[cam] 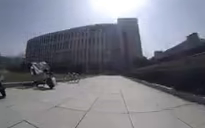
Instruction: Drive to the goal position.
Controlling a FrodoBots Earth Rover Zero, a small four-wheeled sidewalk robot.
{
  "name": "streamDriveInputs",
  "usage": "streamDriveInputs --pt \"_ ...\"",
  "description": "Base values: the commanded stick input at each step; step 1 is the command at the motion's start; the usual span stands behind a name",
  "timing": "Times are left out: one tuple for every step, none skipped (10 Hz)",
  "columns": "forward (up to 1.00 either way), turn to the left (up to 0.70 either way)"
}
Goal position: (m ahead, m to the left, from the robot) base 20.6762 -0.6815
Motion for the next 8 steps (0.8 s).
streamDriveInputs --pt "0.45 0.09" --pt "0.45 0.0" --pt "0.45 0.0" --pt "0.45 0.0" --pt "0.45 0.0" --pt "0.45 0.0" --pt "0.45 0.0" --pt "0.45 0.0"
